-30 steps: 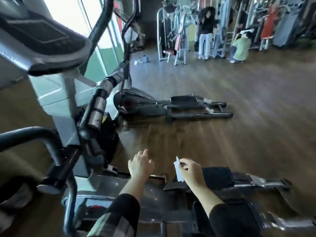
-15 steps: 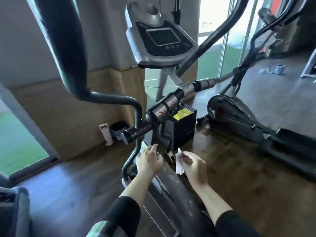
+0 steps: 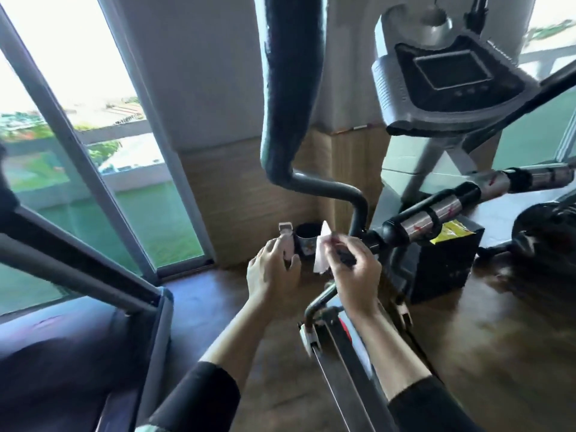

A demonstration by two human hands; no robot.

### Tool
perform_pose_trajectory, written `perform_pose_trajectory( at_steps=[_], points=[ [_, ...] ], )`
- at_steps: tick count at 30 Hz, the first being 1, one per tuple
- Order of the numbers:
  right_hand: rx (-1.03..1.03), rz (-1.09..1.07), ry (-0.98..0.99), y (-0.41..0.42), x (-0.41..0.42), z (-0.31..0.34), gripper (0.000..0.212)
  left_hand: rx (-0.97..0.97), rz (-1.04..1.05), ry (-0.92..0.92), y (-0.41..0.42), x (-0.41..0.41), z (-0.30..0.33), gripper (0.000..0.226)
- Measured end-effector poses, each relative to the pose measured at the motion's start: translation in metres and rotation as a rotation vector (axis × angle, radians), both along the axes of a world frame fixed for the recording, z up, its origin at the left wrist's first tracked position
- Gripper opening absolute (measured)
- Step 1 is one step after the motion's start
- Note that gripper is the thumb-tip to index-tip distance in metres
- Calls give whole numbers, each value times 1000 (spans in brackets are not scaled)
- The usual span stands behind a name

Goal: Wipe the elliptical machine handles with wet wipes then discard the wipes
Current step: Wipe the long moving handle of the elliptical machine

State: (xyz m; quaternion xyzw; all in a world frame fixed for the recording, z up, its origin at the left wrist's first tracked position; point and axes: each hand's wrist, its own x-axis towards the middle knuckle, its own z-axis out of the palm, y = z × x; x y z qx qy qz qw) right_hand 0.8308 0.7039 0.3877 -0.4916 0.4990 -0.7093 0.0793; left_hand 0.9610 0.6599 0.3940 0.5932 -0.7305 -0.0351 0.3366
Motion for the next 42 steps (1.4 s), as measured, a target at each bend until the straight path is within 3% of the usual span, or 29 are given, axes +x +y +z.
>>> perform_pose_trajectory(
  at_steps=[5,9,17,23,30,35,39,42],
  points=[
    [-171,117,-58,-14,7,42,9,-141,-49,230,-6,4,29,54],
    [-167,224,-112,-39,7,64,10,-344,-59,340,6,-1,58,58],
    [-212,321,-122,-54,17,86,12,-601,-59,317,28,-10,96,55],
    [-220,377,-142,-58,18,84,18,-696,-48,351,36,-17,107,49],
    [-321,557,-309,-44,20,104,22,-620,-93,477,46,-22,123,49],
    [-279,491,-184,-58,16,95,33,-678,-68,428,49,-22,129,43],
    [-261,522,-149,-60,10,97,22,-707,-83,421,54,-25,136,43],
    [-310,603,-230,-48,12,107,21,-716,-104,412,55,-24,138,44]
  ],
)
